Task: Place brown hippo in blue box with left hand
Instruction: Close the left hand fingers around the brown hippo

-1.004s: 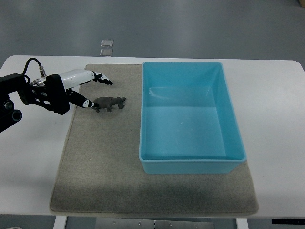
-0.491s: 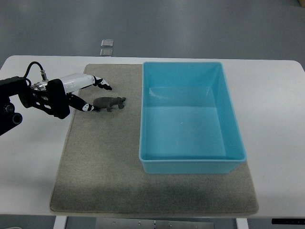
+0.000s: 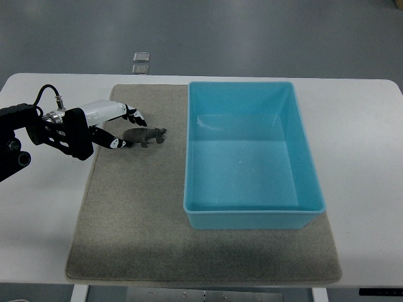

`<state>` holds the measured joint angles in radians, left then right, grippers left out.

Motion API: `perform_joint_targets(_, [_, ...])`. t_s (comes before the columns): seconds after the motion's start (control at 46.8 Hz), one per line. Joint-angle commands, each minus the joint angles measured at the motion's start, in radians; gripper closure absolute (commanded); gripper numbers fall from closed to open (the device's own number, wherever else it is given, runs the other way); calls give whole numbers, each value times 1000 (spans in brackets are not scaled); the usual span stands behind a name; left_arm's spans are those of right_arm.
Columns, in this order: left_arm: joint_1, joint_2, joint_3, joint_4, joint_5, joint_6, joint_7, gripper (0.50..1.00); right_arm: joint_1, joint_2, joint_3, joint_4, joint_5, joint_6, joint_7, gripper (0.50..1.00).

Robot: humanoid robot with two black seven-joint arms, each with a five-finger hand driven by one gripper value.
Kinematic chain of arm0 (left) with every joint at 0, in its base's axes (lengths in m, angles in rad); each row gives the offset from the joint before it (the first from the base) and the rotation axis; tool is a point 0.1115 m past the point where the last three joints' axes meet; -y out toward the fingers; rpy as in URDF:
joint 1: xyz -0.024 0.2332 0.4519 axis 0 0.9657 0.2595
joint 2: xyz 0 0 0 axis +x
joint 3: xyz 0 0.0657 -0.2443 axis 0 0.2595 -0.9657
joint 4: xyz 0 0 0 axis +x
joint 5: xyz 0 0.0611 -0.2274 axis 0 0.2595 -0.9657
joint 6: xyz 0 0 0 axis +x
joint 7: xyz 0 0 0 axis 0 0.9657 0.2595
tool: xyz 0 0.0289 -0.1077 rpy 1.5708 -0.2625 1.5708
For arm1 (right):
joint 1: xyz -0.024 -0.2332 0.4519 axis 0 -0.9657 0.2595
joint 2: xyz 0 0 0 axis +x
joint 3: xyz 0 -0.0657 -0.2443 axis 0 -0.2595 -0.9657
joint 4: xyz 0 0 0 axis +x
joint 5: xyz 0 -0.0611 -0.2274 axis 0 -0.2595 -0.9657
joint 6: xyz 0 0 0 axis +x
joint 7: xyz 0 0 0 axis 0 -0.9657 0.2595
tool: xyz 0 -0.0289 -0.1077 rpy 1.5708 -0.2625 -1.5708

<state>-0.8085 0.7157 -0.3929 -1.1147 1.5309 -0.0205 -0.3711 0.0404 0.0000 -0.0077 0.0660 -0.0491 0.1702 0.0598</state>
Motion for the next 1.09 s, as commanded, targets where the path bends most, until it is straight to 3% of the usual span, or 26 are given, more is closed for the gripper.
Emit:
perform_joint_targets(0.0, [0,-2,0,1,0,1,0,784,1,0,0,0,0,0,0,564])
perform_joint_targets(0.363, [-1,-24,32,24,0,45,0,787,0,0,0,0,0,0,0,564])
perform_joint_targets(0.791, [-3,-30,34,24,0,45,0,795,0,0,0,0,0,0,0,564])
perform_joint_targets(0.962, [-5,-30,34,24,0,47,-2,840,0,0,0,0,0,0,0,564])
perform_joint_targets(1.068, [-5,-30,34,24,0,45,0,896,0,0,0,0,0,0,0,564])
